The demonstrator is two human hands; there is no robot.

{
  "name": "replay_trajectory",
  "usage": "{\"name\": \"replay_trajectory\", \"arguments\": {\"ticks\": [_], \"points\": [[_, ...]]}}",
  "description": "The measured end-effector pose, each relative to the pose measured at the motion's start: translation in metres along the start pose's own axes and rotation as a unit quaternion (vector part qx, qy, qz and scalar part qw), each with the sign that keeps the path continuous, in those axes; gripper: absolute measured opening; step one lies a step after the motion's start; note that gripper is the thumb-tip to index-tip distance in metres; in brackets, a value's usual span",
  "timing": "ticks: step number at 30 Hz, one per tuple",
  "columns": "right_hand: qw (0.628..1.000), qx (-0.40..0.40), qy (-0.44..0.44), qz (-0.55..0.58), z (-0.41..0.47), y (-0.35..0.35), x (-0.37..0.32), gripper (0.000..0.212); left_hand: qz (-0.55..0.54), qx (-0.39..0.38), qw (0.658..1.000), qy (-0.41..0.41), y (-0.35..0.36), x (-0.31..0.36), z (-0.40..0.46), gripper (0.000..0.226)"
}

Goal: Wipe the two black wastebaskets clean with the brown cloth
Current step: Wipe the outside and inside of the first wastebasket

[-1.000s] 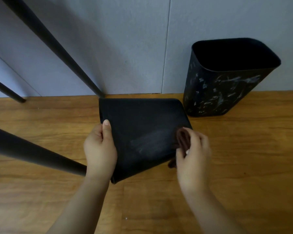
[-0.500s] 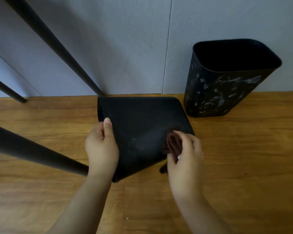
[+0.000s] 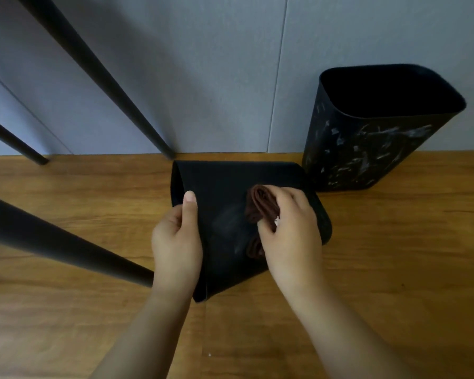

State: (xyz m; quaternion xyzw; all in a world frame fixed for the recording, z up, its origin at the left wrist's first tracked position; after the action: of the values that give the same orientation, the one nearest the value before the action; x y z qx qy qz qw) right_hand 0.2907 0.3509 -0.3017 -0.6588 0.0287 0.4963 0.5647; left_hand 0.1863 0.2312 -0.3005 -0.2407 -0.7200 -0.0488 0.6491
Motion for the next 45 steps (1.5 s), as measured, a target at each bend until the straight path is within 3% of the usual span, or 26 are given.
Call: {"name": "replay_trajectory", "arguments": {"ticks": [4,11,17,20,22,25,27,29,33,37,39,41,45], "points": [[0.999,0.026,0.024,0.034,0.006,-0.002,0.002,0.053,-0.039,-0.079,0.996,0.022,0.009,0.002,-0.02,0.028],[0.998,0.032,0.015,0.053,-0.015,-0.005,-0.003,0.056,0.05,-0.049,0.989,0.13,0.011,0.01,-0.015,0.033],[0.993,-0.003,-0.072,0.09,-0.062,0.003,-0.038,0.062,0.026,-0.026,0.996,0.085,0.008,0.013,-0.003,0.037],[0.994,-0.014,-0.099,0.036,-0.05,0.006,-0.025,0.067,0.018,-0.024,0.998,0.058,0.004,0.012,-0.002,0.04],[0.999,0.015,-0.032,0.015,-0.036,0.004,0.002,0.066,0.015,-0.022,0.999,0.039,0.001,0.012,-0.003,0.039],[0.988,0.079,0.11,0.073,-0.03,-0.004,0.033,0.059,0.015,-0.017,0.999,0.027,0.001,0.016,-0.005,0.039],[0.986,0.081,0.127,0.066,-0.038,-0.001,0.027,0.06,0.016,-0.013,0.999,0.027,0.004,0.018,-0.005,0.038],[0.991,0.061,0.081,0.082,-0.052,0.004,0.0,0.065,0.02,-0.007,0.999,0.027,0.008,0.018,-0.004,0.039],[0.994,-0.016,-0.096,0.043,-0.064,0.013,-0.033,0.077,0.014,-0.003,0.999,0.033,0.006,0.015,-0.001,0.044],[0.996,0.033,0.052,0.059,-0.042,0.004,0.016,0.063,0.028,0.005,0.999,0.022,0.001,0.009,-0.003,0.044],[0.993,0.065,0.081,0.048,-0.042,0.001,0.022,0.06,0.027,0.004,0.999,0.026,0.002,0.01,-0.004,0.044],[0.996,0.041,0.06,0.042,-0.05,0.003,0.004,0.064,0.024,0.008,0.999,0.034,0.004,0.011,-0.003,0.044],[0.993,-0.055,-0.072,0.08,-0.055,0.007,-0.046,0.059,-0.015,-0.014,0.998,0.051,0.003,0.014,-0.003,0.052]]}}
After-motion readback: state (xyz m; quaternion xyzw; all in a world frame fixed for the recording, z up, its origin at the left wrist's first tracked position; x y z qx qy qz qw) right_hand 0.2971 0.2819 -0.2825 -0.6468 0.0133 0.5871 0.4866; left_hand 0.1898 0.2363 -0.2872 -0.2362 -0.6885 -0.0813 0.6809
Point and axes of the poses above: each hand's wrist, its own z-axis towards the middle knuckle, its own y-axis out of the palm, x = y × z, the point moved 3 cm from there along z, towards the middle knuckle, and after that the axes turned 3 degrees about -x, right-handed, at the moved point
